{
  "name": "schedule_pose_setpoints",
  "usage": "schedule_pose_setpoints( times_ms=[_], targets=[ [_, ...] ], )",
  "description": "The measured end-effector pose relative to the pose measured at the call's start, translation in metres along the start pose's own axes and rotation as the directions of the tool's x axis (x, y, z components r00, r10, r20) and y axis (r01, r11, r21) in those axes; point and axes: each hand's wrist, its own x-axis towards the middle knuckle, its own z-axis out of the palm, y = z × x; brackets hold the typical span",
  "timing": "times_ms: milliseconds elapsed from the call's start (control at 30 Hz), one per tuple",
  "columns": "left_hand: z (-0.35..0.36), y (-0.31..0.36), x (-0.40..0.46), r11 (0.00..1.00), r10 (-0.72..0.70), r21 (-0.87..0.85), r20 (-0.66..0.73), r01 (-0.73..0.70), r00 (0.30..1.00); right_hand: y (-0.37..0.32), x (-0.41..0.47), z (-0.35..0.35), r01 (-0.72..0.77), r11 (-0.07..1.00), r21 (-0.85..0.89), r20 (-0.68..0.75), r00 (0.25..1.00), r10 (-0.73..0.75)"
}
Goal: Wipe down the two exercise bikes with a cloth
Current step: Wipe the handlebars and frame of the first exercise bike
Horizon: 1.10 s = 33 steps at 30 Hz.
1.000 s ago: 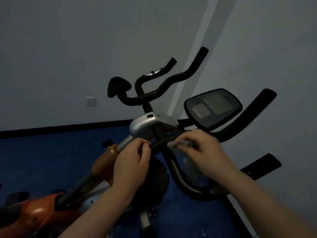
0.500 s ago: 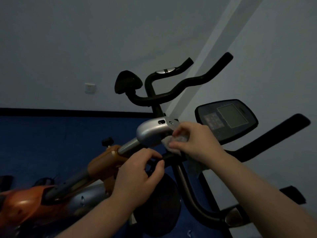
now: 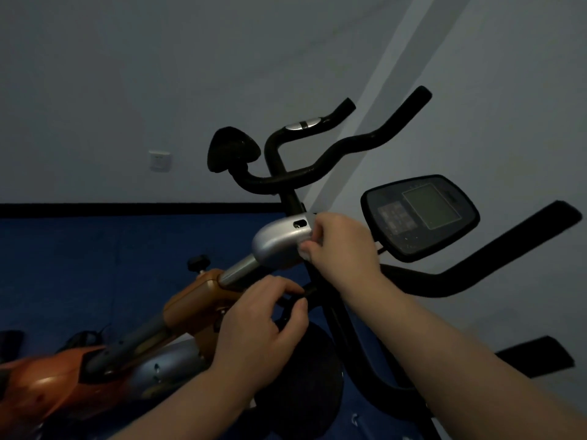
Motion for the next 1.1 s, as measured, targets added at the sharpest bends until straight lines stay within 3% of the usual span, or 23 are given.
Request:
schedule_pose_setpoints(
  times_ms=[167,333,533,733,900,1000,1100],
  targets=[
    [0.000,0.000,-0.002,1.000,-0.001,0.018,0.008,0.001,1.000,0.015,-0.011,-0.020,-0.004,0.998,-0.062,0.152,0.988,0.014],
    [0.003,-0.002,-0.004,0.999,-0.020,0.034,-0.016,0.020,1.000,-0.010,-0.004,0.005,0.072,0.985,-0.157,-0.009,0.997,-0.075],
    [0.003,0.003,-0.007,0.997,-0.037,0.066,-0.021,0.038,0.999,0.012,-0.024,-0.022,0.103,0.995,-0.009,0.081,0.991,-0.102],
    [0.007,0.008,-0.033,0.994,-0.105,-0.006,-0.068,0.105,0.992,0.017,-0.060,-0.021,0.196,0.978,0.067,-0.150,0.971,-0.184],
    [0.007,0.014,-0.048,0.991,-0.126,0.022,-0.132,0.130,0.983,0.027,-0.096,-0.018,0.127,0.958,0.255,-0.264,0.963,-0.058],
    [0.007,0.022,-0.050,0.994,-0.066,0.081,-0.121,0.076,0.990,0.035,-0.118,-0.014,0.032,0.962,0.270,-0.171,0.985,0.016],
    [0.008,0.027,-0.057,0.994,-0.058,0.079,-0.141,0.069,0.988,0.058,-0.140,-0.024,-0.101,0.972,0.210,0.021,0.995,0.099]
  ],
)
